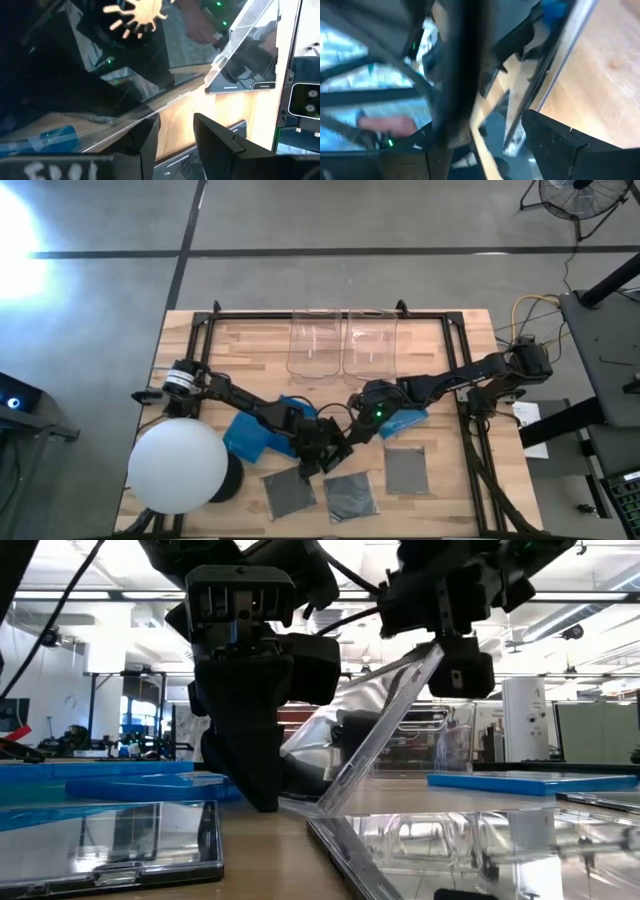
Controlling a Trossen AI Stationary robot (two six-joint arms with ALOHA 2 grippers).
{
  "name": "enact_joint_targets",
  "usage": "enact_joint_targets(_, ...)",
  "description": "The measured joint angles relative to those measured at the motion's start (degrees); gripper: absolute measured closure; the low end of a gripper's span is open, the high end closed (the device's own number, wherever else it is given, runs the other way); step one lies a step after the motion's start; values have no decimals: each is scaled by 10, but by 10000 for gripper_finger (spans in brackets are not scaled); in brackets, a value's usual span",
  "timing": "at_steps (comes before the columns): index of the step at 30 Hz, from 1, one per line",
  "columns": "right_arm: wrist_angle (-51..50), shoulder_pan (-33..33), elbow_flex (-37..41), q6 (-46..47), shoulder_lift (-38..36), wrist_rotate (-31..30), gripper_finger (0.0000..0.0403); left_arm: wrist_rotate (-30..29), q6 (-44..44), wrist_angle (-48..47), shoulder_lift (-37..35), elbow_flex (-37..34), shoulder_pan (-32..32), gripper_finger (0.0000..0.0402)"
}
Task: Pick & place jewel cases by type
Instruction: Put the black CD case into the right transparent bin
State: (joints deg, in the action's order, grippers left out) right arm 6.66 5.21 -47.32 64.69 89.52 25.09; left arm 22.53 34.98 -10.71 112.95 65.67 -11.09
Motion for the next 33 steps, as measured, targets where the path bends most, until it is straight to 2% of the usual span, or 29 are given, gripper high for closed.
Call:
enact_joint_targets(5, 11, 1, 1, 110, -2, -76, 177, -2, 7, -2, 0, -3, 0, 287)
enact_joint_targets(8, -13, 2, 1, 104, -5, -152, 177, -1, 8, -4, 0, -3, 1, 287)
enact_joint_targets(12, -137, 13, -2, 94, -6, -288, 177, 1, -5, -3, 0, -3, 1, 287)
enact_joint_targets(14, -212, 19, -2, 95, -4, -324, 177, 1, -7, -3, 0, -3, 1, 287)
enact_joint_targets(17, -228, 21, 9, 68, 11, -328, 177, 1, -6, -3, 0, -3, 1, 287)
enact_joint_targets(20, -175, 21, 11, 11, 29, -322, 177, 1, -2, -2, 0, -3, 0, 287)
enact_joint_targets(28, -144, 12, -22, -219, 86, -334, 177, -36, 39, 23, 0, -4, -20, 287)
enact_joint_targets(33, -149, 0, -24, -243, 123, -281, 177, -57, 44, 33, 0, -4, -22, 287)
